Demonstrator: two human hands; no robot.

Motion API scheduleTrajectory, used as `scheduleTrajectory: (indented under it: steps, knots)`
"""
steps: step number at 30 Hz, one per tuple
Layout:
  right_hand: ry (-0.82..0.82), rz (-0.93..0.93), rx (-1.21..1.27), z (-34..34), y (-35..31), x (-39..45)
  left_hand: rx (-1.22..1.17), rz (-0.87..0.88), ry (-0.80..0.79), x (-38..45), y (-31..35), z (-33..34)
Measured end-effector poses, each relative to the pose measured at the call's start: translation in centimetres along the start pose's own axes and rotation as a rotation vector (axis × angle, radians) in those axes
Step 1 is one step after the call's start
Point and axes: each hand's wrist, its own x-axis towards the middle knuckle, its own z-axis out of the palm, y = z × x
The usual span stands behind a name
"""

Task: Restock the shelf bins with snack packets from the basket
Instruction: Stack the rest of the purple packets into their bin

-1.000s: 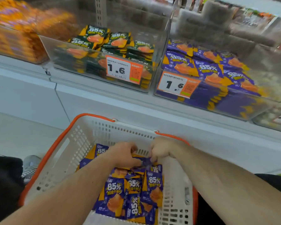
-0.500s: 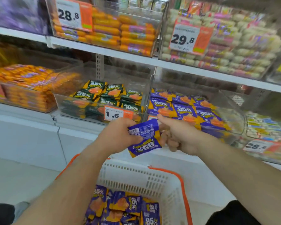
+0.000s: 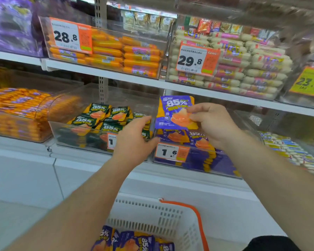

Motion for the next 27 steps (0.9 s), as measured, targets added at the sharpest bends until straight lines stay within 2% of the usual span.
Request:
scheduleTrajectory:
  steps: [3,5,9,20,27]
  knots:
    - [0.103,0.024,-0.186,0.2,3.1,3.0,0.308,-0.027,-0.188,0.2,-1.6,2.1]
    - [0.160,0.056,-0.238,0.4,4.9,4.6,0.388,-0.055,-0.264,-0.1,-2.5,3.4]
    - [0.190,0.127,-0.338,1.6,6.3,6.4,0.478,-0.023,-0.193,-1.1,-3.7,4.9]
    - [0.025,0.225,-0.768,3.4,6.7,7.7,0.455,0.026,-0.085,-1.5,-4.9,6.3]
    - [0.013,0.256,-0.702,3.4,7.3,7.9,0.456,0.048,-0.078,-1.5,-4.9,6.4]
